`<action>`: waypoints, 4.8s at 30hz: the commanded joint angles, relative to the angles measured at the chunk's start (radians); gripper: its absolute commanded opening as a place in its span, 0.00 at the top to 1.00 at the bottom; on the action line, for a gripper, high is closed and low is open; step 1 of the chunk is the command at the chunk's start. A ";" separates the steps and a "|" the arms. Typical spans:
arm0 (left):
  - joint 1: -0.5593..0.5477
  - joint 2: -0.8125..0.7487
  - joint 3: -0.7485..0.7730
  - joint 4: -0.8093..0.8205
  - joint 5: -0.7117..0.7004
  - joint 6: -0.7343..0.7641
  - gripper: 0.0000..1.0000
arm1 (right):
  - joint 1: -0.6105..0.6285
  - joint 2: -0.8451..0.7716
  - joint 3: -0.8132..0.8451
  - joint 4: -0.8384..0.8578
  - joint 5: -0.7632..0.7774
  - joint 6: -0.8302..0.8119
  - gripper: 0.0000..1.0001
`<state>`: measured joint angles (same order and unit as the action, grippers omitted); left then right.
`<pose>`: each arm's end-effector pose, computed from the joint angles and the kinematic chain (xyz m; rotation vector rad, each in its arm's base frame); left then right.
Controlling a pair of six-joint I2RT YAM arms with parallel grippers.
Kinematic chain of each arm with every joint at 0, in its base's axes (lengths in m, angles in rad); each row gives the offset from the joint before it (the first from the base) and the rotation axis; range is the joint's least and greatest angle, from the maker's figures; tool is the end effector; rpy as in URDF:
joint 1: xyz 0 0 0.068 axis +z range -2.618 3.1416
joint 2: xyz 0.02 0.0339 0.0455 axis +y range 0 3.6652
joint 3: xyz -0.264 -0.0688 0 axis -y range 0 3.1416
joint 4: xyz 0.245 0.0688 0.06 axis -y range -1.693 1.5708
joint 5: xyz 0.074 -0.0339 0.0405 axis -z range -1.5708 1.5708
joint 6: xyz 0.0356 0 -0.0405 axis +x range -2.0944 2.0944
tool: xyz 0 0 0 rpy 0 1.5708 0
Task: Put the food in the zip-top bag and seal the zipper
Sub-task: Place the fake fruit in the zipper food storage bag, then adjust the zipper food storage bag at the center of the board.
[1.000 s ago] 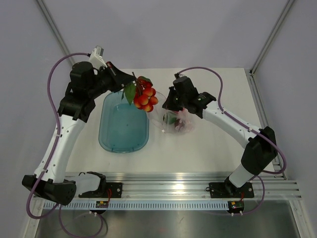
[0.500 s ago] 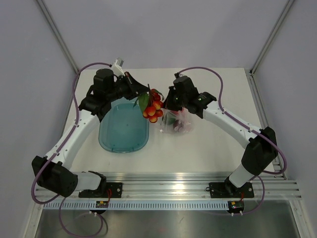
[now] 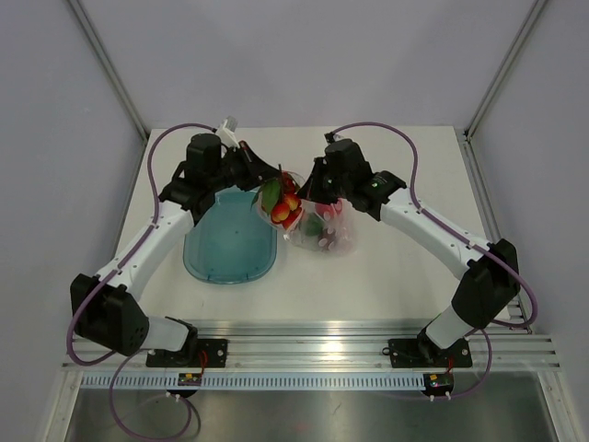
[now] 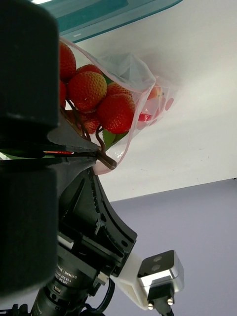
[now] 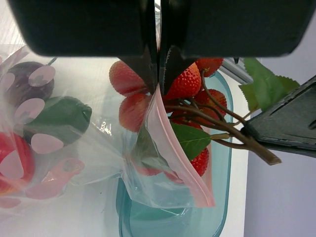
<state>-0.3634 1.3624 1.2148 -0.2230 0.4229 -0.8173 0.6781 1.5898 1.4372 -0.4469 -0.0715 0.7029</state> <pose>0.2900 -0.1259 0.3565 -0.1701 2.0932 -1.1620 0.2840 0.2320 0.3377 -0.0149 2.3013 0.8370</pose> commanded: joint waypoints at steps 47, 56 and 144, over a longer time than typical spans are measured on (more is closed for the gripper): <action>-0.143 -0.088 -0.063 -0.371 -0.265 0.405 0.24 | 0.009 -0.185 -0.093 -0.096 0.111 -0.060 1.00; -0.158 -0.029 -0.044 -0.352 -0.222 0.394 0.22 | 0.009 -0.206 -0.084 -0.134 0.148 -0.072 1.00; -0.124 0.027 0.296 -0.479 -0.150 0.302 0.40 | 0.132 -0.611 -0.423 0.105 0.316 -0.694 1.00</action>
<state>-0.4973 1.4452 1.4647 -0.6476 0.3077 -0.6392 0.8440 1.0077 0.9546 -0.2798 0.3180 0.0463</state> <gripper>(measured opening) 0.530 0.057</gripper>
